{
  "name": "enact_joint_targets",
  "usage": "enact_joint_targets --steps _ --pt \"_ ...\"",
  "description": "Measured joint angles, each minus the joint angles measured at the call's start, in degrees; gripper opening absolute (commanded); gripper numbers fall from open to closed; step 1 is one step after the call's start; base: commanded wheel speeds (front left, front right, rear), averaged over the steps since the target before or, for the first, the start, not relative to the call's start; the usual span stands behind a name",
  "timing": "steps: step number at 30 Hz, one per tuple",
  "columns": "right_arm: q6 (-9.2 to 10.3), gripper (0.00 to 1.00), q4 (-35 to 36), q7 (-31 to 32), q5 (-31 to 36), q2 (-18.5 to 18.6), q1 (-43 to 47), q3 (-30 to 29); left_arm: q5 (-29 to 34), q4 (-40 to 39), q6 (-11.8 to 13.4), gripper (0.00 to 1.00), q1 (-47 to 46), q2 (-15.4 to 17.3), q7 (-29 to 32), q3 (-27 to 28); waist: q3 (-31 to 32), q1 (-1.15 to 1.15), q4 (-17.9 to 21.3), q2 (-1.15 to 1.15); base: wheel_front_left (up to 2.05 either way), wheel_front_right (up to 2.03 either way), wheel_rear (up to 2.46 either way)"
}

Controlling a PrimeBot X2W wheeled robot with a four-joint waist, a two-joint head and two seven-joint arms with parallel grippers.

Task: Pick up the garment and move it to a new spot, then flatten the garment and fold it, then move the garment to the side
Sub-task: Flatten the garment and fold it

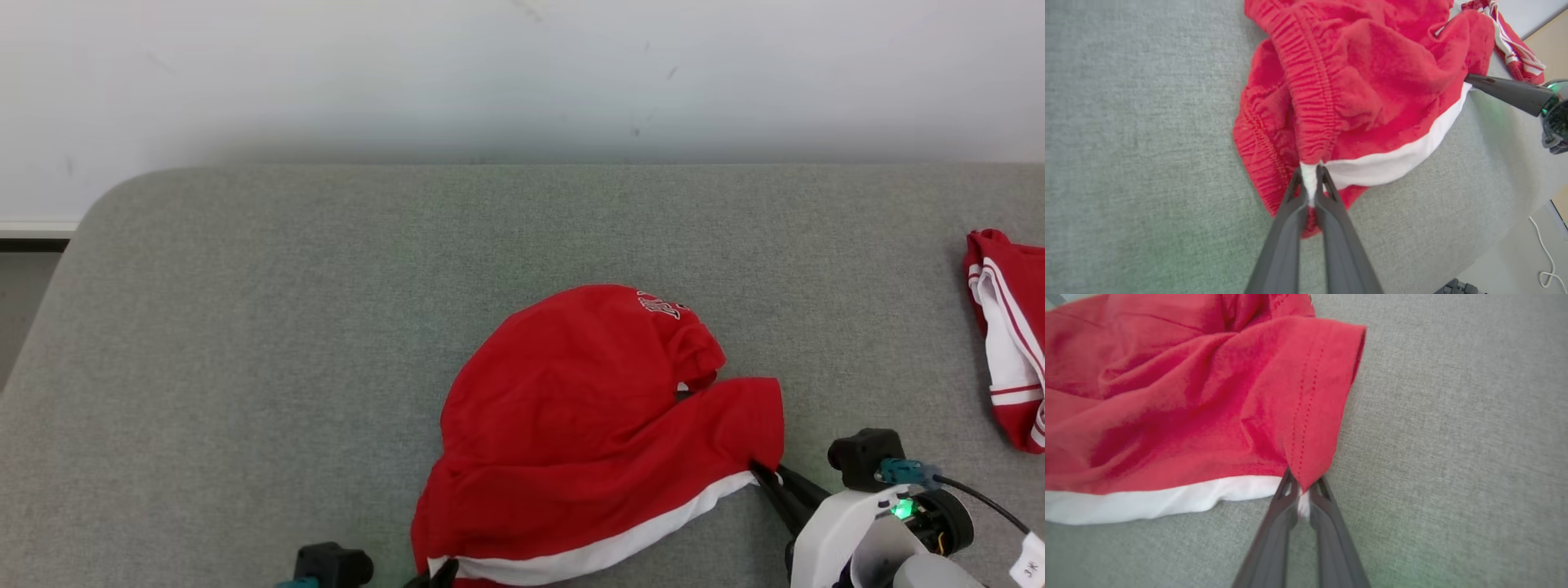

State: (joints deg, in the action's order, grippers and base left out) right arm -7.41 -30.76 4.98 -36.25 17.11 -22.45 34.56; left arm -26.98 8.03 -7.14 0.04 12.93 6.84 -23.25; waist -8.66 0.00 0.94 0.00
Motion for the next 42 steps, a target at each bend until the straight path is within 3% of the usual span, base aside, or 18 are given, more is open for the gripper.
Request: enact_joint_targets --steps 5,13,20,28,32,36,39,42 --pt "-0.01 0.00 8.28 1.24 -10.39 2.23 2.61 -2.77 -5.59 -6.71 -0.15 0.00 1.08 1.00 1.94 1.57 1.31 0.00 -0.05 0.00 0.00 0.00 0.00" --pt "-0.05 0.00 29.17 6.83 -28.59 10.35 8.15 -11.62 -22.93 -27.48 -0.23 0.00 2.77 4.23 9.01 2.11 4.17 0.00 0.61 0.00 0.00 0.00 0.00" --pt "-0.04 0.00 44.56 9.85 -36.82 15.27 14.45 -20.28 -32.87 -40.90 -0.21 0.00 2.98 7.06 14.04 4.03 6.62 0.00 2.38 0.00 0.00 0.00 0.00" --pt "-0.05 0.00 59.02 11.99 -42.64 18.55 20.26 -32.84 -41.77 -52.12 2.87 0.00 -0.48 8.76 18.90 7.67 6.20 0.00 4.31 0.00 0.00 0.00 0.00" --pt "-0.04 0.00 60.83 12.81 -43.72 18.84 20.22 -39.19 -43.12 -52.81 4.17 0.00 -5.46 10.60 21.20 10.34 3.86 0.00 4.74 0.00 0.00 0.00 0.00" --pt "-0.04 0.00 56.65 15.84 -41.17 17.61 14.29 -39.53 -43.68 -47.27 5.26 0.00 -14.30 11.46 23.81 11.41 0.54 0.00 4.94 0.00 0.00 0.00 0.00" --pt "-0.05 0.00 50.35 18.82 -36.96 12.94 5.36 -37.30 -42.12 -39.94 5.86 0.00 -23.88 11.73 25.46 11.34 -2.56 0.00 4.95 0.00 0.00 0.00 0.00" --pt "-0.05 0.00 41.18 22.07 -30.54 5.65 -7.30 -36.31 -37.44 -30.60 5.56 0.00 -35.38 11.54 26.06 10.11 -6.01 0.00 4.93 0.00 0.00 0.00 0.00"
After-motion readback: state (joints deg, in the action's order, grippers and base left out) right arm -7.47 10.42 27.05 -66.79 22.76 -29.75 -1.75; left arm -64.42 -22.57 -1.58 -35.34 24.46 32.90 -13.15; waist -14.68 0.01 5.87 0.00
